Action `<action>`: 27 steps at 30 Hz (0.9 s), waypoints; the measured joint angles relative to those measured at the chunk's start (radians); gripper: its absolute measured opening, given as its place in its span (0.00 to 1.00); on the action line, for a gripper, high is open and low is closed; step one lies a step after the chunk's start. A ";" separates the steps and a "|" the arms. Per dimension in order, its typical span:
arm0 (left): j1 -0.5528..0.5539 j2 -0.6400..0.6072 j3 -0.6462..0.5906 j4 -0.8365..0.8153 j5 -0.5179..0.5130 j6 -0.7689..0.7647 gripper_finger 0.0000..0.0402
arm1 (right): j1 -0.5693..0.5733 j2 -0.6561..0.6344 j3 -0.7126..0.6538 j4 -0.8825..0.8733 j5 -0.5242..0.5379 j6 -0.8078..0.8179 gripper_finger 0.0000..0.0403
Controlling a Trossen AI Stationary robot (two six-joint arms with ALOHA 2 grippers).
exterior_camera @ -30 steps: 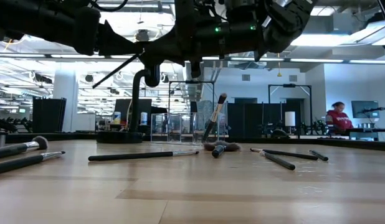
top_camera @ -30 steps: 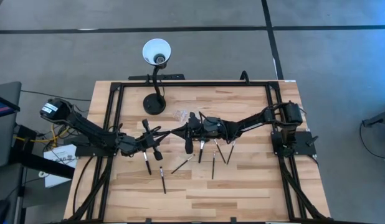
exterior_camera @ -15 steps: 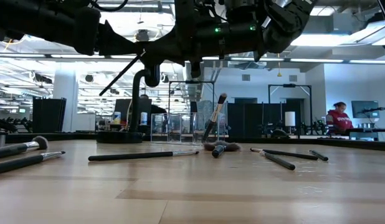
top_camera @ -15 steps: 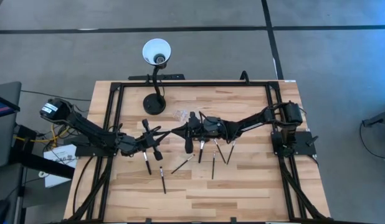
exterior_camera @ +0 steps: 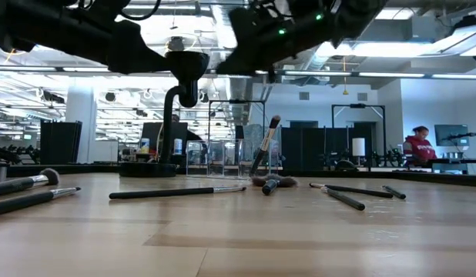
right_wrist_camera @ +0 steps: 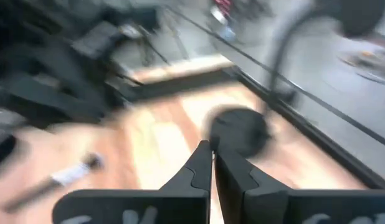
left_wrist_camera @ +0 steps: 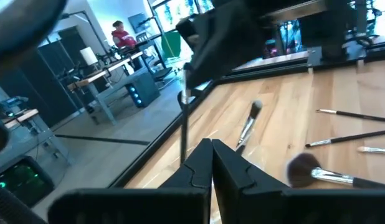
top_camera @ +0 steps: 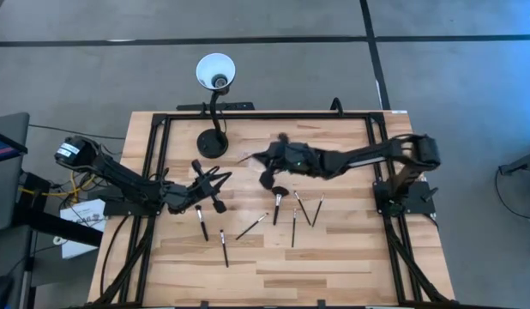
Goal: Sort items
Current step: Put the eyeshadow brush into the middle section of the transparent organizer
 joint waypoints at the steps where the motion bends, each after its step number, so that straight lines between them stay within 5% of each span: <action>1: -0.002 0.000 0.000 0.000 0.006 0.000 0.01 | -0.009 -0.030 0.000 -0.063 0.014 0.000 0.00; 11: -0.003 0.000 0.000 0.005 0.078 -0.086 0.01 | -0.089 -0.156 0.000 -0.428 0.023 0.119 0.00; 15: -0.003 0.000 0.000 0.004 0.142 -0.138 0.01 | -0.094 -0.070 -0.002 -0.384 0.021 0.094 0.00; 20: -0.004 0.000 0.000 -0.025 0.339 -0.322 0.03 | -0.094 0.000 -0.001 -0.291 0.013 0.079 0.01; 27: -0.004 0.000 0.000 -0.147 0.452 -0.554 0.16 | -0.094 0.001 -0.002 -0.351 0.000 0.080 0.13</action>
